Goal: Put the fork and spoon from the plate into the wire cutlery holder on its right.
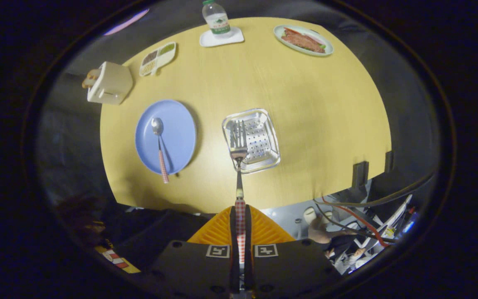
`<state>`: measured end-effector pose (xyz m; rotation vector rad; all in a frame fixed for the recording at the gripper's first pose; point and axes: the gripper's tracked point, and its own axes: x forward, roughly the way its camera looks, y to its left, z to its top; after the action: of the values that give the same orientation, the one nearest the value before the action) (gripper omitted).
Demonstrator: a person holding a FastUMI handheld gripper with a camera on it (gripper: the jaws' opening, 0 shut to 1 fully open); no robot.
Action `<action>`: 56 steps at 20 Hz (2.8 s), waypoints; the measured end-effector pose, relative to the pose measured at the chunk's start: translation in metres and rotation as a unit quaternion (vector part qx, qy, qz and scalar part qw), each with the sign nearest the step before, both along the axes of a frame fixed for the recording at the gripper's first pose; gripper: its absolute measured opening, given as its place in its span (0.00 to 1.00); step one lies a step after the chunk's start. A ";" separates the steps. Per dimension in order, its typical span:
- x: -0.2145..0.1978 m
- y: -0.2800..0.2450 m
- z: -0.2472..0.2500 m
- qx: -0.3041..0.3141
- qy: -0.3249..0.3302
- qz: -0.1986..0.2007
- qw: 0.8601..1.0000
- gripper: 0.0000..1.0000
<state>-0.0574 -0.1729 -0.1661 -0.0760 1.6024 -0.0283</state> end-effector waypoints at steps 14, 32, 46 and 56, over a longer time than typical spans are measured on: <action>0.038 -0.018 -0.050 -0.028 0.158 0.066 0.985 0.07; 0.050 0.007 0.004 0.026 -0.016 -0.014 0.999 0.71; 0.041 0.130 0.042 0.120 -0.188 0.005 0.975 0.91; 0.056 0.188 -0.053 0.098 -0.166 0.083 0.978 0.90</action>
<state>-0.0009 0.0154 -0.2193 -0.0498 1.2532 0.2358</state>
